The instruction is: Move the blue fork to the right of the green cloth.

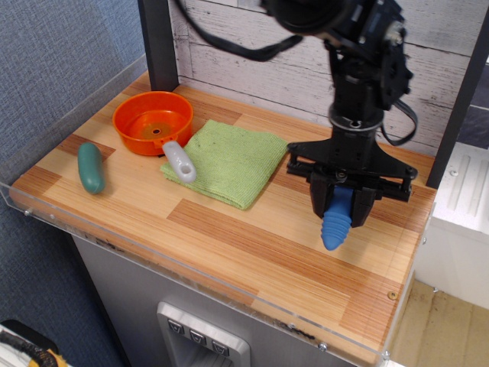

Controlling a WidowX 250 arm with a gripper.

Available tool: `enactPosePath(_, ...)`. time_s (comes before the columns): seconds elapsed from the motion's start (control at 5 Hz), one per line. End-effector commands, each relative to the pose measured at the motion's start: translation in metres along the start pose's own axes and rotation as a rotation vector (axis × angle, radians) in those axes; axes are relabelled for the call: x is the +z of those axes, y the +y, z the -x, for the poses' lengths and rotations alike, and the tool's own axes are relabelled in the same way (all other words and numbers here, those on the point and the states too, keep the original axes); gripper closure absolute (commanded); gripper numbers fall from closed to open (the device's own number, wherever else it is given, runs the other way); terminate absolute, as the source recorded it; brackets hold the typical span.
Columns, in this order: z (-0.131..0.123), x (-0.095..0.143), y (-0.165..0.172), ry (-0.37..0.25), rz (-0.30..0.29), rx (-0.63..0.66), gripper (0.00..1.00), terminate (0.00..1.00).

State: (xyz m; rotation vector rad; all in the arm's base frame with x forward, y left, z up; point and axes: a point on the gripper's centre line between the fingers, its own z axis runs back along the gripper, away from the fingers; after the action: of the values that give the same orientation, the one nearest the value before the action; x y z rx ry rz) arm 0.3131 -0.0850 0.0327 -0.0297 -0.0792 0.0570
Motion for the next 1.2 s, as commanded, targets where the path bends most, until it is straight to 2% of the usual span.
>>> enactPosePath(0.0,-0.005,0.001,-0.022,-0.078,0.062,-0.236,1.0,0.0)
enactPosePath(0.4,-0.013,-0.009,-0.021,-0.105,0.065,-0.21,1.0,0.0)
enactPosePath(0.8,-0.013,-0.008,-0.02,-0.135,0.056,-0.172,1.0,0.0)
enactPosePath(1.0,-0.013,-0.009,-0.019,-0.12,0.049,-0.159,0.0,0.0)
